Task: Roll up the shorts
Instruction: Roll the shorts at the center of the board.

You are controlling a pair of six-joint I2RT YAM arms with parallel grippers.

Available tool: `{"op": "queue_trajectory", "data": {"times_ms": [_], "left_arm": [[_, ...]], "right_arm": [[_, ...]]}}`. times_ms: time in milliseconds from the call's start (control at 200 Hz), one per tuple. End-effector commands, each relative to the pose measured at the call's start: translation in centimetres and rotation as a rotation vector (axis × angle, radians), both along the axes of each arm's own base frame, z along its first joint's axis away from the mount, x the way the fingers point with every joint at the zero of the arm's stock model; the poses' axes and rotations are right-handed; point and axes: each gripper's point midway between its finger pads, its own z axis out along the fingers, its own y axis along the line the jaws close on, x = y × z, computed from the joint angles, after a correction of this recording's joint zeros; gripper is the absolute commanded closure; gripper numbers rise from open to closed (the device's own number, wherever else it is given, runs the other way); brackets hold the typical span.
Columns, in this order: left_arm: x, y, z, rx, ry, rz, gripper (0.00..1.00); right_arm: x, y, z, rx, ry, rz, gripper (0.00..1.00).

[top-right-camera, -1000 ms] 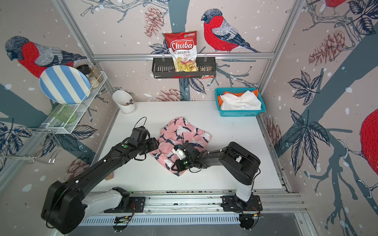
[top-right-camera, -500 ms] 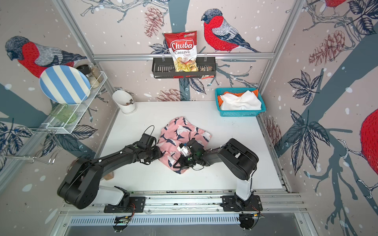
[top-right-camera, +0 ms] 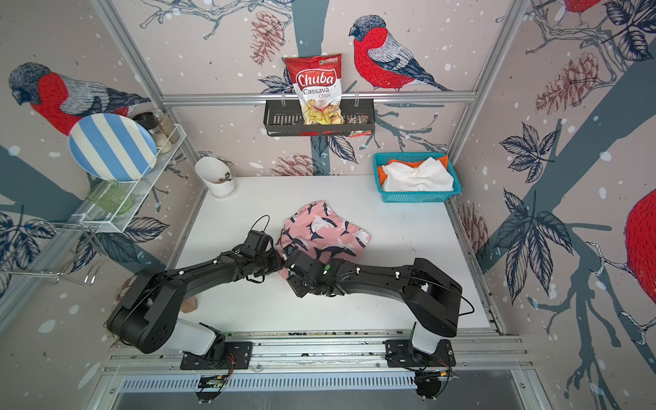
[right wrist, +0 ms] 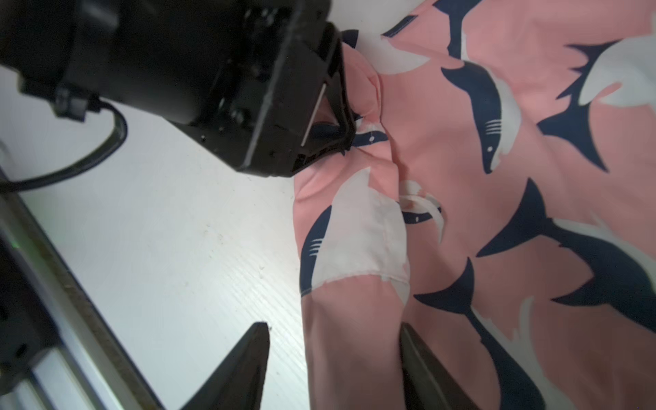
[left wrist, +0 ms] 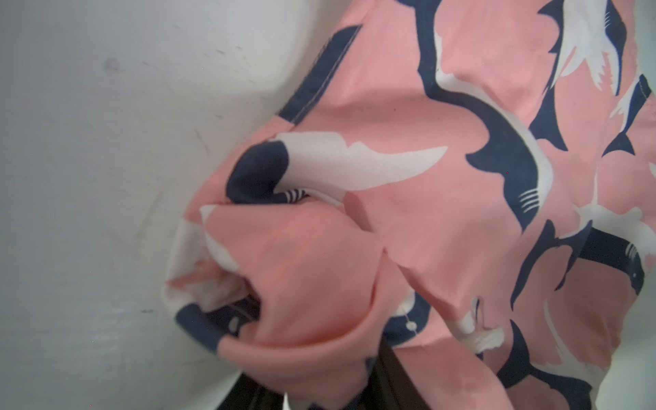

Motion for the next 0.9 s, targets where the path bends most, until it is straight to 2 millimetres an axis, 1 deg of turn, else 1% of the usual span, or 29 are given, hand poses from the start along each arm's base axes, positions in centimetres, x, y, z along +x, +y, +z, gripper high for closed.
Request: {"op": "queue_trajectory", "data": {"times_ms": [0,55,145,250,315,370,430,520,595,670,700,765,845,890], "left_arm": [[-2.1,1.5,-1.7,0.072,0.097,-0.002,0.61],[-2.1,1.4,-1.7,0.069,0.096,-0.003,0.61],[-2.1,1.4,-1.6,0.067,0.097,-0.002,0.61],[-2.1,1.3,-1.7,0.066,0.100,-0.004,0.61],[-2.1,1.3,-1.8,0.068,0.102,-0.007,0.60],[-2.1,1.3,-1.8,0.069,0.103,-0.006,0.60],[-2.2,1.4,-1.9,0.069,0.104,-0.006,0.60],[-2.1,1.3,-1.9,0.067,0.105,-0.006,0.60],[-2.1,1.3,-1.9,0.066,0.106,-0.007,0.60],[-2.1,1.3,-1.9,0.067,0.106,-0.008,0.60],[-2.1,1.3,-1.9,0.067,0.106,-0.008,0.60],[-2.0,1.3,-1.9,0.067,0.103,-0.010,0.60],[-2.0,1.2,-1.8,0.067,0.100,-0.012,0.59],[-1.8,1.2,-1.7,0.068,0.097,-0.014,0.59]], "right_arm": [[1.5,-1.9,0.0,-0.244,-0.255,0.026,0.35],[1.3,-1.4,0.1,-0.291,-0.321,0.041,0.32],[0.9,-0.7,0.2,-0.347,-0.404,0.060,0.29],[0.0,0.5,0.0,-0.350,-0.422,0.110,0.27],[-1.0,1.4,-0.4,-0.321,-0.389,0.151,0.24],[-1.7,1.7,-1.4,-0.301,-0.337,0.180,0.22],[-2.2,1.6,-2.8,-0.305,-0.292,0.197,0.21],[-2.6,1.0,-4.9,-0.339,-0.242,0.211,0.22],[-2.5,0.1,-6.5,-0.364,-0.217,0.197,0.23],[-1.6,-1.1,-7.7,-0.384,-0.193,0.154,0.28],[-1.2,-1.7,-8.2,-0.394,-0.181,0.136,0.30],[-0.1,-3.0,-8.6,-0.410,-0.172,0.087,0.37],[0.6,-3.8,-8.8,-0.411,-0.149,0.066,0.52],[0.7,-3.9,-8.7,-0.401,-0.138,0.061,0.65]]}}
